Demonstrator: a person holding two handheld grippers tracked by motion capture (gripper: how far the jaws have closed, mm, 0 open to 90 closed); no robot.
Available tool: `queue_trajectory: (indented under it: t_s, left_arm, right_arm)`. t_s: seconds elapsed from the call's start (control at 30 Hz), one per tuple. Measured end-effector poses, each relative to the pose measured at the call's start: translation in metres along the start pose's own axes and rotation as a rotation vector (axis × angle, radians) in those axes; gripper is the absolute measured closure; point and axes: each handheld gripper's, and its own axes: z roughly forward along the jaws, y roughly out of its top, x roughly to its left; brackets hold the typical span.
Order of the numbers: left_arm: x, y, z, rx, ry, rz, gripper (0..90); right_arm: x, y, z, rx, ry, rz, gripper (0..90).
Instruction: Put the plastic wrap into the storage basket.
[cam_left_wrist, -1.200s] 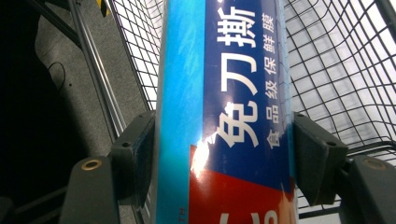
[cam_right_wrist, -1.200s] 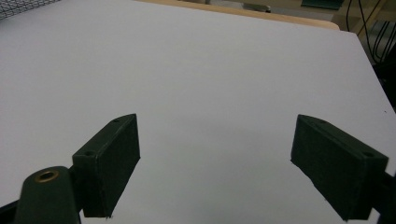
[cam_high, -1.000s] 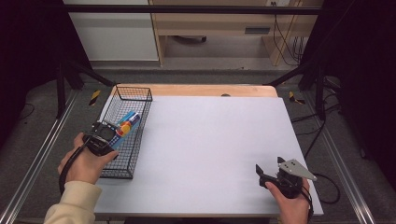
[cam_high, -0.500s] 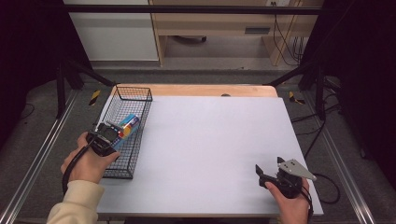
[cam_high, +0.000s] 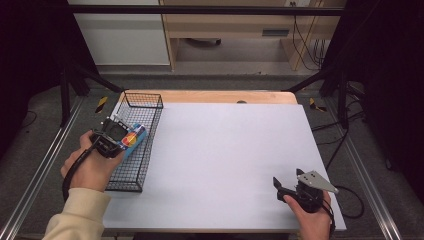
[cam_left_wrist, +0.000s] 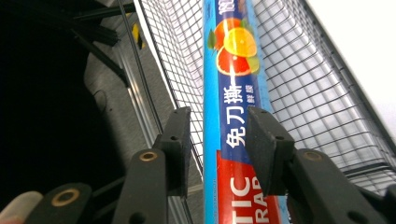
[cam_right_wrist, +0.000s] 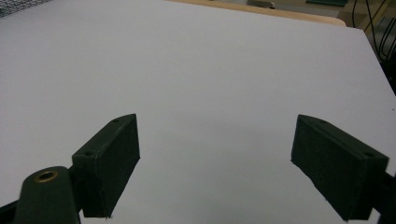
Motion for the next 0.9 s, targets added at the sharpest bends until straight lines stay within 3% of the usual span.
queue_trajectory:
  t_s: [0.13, 0.3, 0.47, 0.6, 0.67, 0.9]
  left_arm:
    - [-0.011, -0.005, 0.004, -0.028, -0.006, 0.010, 55.5]
    - [-0.017, -0.006, -0.003, -0.079, -0.016, 0.001, 49.4]
    - [-0.024, -0.003, -0.019, -0.178, -0.043, -0.013, 33.6]
    - [-0.034, 0.001, -0.029, -0.263, -0.086, -0.029, 20.5]
    - [-0.038, 0.004, -0.034, -0.302, -0.110, -0.013, 16.6]
    - [-0.060, 0.019, -0.049, -0.412, -0.222, -0.029, 10.5]
  right_arm:
    - [0.000, 0.000, 0.001, 0.002, -0.001, -0.004, 15.5]
    - [0.000, -0.001, 0.001, 0.005, -0.004, 0.003, 15.5]
    - [-0.002, -0.001, 0.000, 0.002, -0.011, 0.007, 15.5]
    - [-0.003, -0.002, 0.000, 0.000, -0.017, 0.012, 15.3]
    - [-0.004, -0.002, 0.000, -0.004, -0.021, 0.016, 15.2]
    - [-0.002, 0.000, 0.001, -0.002, -0.005, 0.014, 14.8]
